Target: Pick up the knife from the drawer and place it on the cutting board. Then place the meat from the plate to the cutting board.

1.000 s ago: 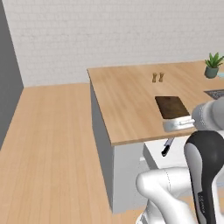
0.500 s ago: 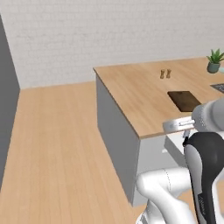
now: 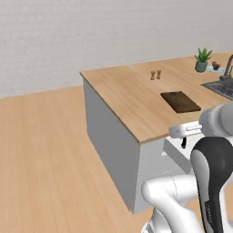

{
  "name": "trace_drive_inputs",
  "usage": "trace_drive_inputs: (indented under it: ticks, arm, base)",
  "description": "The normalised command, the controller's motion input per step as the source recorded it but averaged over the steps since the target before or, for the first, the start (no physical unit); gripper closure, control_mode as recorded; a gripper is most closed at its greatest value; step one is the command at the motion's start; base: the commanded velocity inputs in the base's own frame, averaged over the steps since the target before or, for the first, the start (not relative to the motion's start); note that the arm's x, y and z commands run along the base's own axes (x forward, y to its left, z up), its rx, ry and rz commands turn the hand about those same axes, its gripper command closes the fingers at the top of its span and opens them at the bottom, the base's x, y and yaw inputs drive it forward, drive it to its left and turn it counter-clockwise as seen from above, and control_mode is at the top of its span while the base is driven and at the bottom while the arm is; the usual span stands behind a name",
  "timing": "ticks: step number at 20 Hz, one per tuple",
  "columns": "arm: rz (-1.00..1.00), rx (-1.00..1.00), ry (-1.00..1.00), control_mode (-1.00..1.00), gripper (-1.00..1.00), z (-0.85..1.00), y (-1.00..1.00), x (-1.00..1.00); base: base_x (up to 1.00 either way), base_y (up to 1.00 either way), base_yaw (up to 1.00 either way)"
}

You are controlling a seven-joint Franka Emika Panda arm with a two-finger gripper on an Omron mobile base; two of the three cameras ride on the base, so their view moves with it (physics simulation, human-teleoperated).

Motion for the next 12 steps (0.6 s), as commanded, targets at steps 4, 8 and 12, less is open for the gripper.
trace_drive_inputs:
  ticks: [4, 8, 12]
  arm:
    - [0.0, 0.0, 0.0, 1.0, -1.0, 0.0, 0.0, 0.0]
    - [0.0, 0.0, 0.0, 1.0, -1.0, 0.0, 0.0, 0.0]
    - [0.0, 0.0, 0.0, 1.0, -1.0, 0.0, 0.0, 0.0]
  base:
    - [0.16, 0.19, -0.38]
    - [0.53, 0.16, -0.39]
    - [0.99, 0.06, -0.31]
